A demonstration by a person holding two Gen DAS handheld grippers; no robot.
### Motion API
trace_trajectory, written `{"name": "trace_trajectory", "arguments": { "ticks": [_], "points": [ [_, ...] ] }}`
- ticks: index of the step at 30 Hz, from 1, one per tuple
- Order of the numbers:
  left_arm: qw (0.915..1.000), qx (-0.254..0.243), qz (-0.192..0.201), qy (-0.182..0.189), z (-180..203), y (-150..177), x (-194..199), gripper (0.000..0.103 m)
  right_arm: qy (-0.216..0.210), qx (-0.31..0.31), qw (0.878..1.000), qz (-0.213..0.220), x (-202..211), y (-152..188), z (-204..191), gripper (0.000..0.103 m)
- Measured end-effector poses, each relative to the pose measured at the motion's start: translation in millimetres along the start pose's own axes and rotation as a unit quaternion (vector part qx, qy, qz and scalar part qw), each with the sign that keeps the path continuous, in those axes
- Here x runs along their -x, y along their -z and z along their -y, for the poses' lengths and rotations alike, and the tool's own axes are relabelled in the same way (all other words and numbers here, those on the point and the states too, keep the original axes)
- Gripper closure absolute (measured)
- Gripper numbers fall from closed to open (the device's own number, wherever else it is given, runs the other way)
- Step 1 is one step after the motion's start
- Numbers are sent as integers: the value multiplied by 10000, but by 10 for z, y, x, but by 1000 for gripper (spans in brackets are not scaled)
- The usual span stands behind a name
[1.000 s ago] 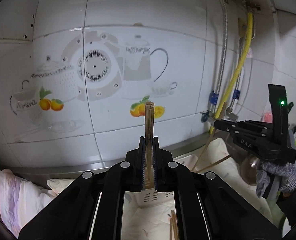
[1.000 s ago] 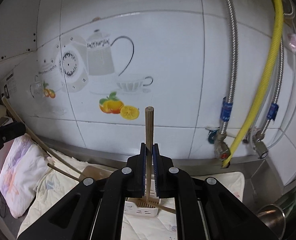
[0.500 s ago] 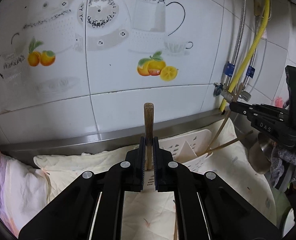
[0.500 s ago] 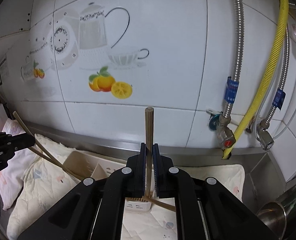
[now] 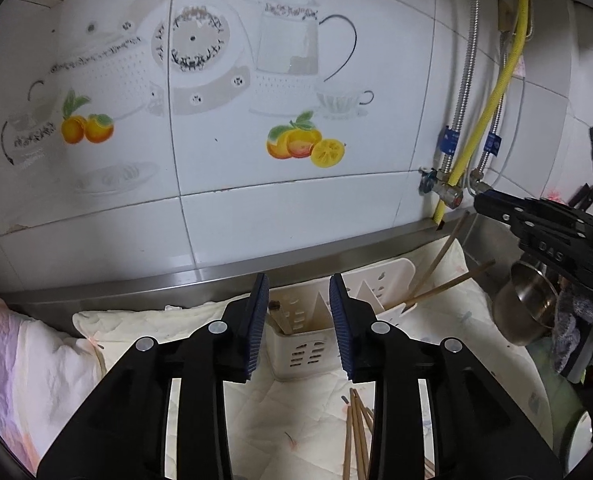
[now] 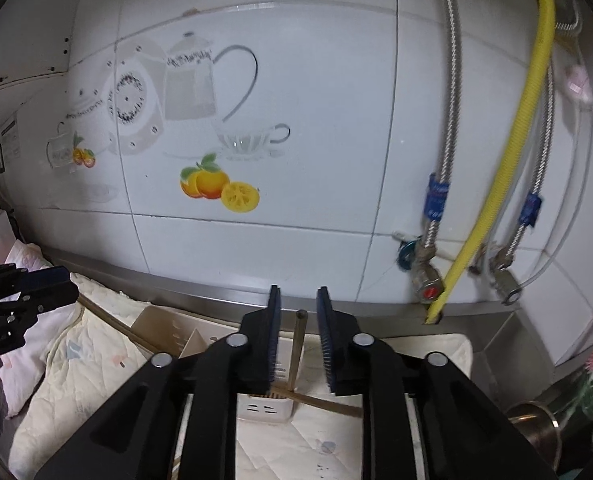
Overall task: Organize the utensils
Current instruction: 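Open the left gripper to drop the chopstick in the holder while the right gripper opens, then move both open grippers back down to the remaining chopsticks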
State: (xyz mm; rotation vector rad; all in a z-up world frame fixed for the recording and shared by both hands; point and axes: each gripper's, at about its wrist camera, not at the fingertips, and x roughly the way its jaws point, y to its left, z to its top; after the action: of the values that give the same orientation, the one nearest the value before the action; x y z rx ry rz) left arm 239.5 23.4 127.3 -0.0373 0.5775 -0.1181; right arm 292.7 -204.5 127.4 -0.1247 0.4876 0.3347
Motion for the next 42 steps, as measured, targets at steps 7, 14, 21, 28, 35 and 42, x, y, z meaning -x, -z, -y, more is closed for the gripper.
{"name": "trace_trajectory", "arguments": {
  "ticks": [7,14,21,28,35,42],
  "points": [
    [9998,11,161,-106,19,197,346,54,122,-36,9998,139,448,193,-126,64],
    [9997,-47,159,-195,34,651,678,49,-199,-366,9991,-113,720,742,-244,64],
    [9996,106,-56,-260,-23,1239,778,49,-493,-458,9966,-470,847,1424,-398,64],
    [9988,218,-328,-302,-34,1773,794,49,-604,-300,9940,-858,953,2096,-550,66],
    [9974,412,-538,-255,-58,2139,819,49,-729,-205,9895,-1232,954,2555,-634,74],
    [9959,458,-765,-147,-10,2431,811,49,-786,-149,9840,-1592,910,2878,-683,82]
  ]
}}
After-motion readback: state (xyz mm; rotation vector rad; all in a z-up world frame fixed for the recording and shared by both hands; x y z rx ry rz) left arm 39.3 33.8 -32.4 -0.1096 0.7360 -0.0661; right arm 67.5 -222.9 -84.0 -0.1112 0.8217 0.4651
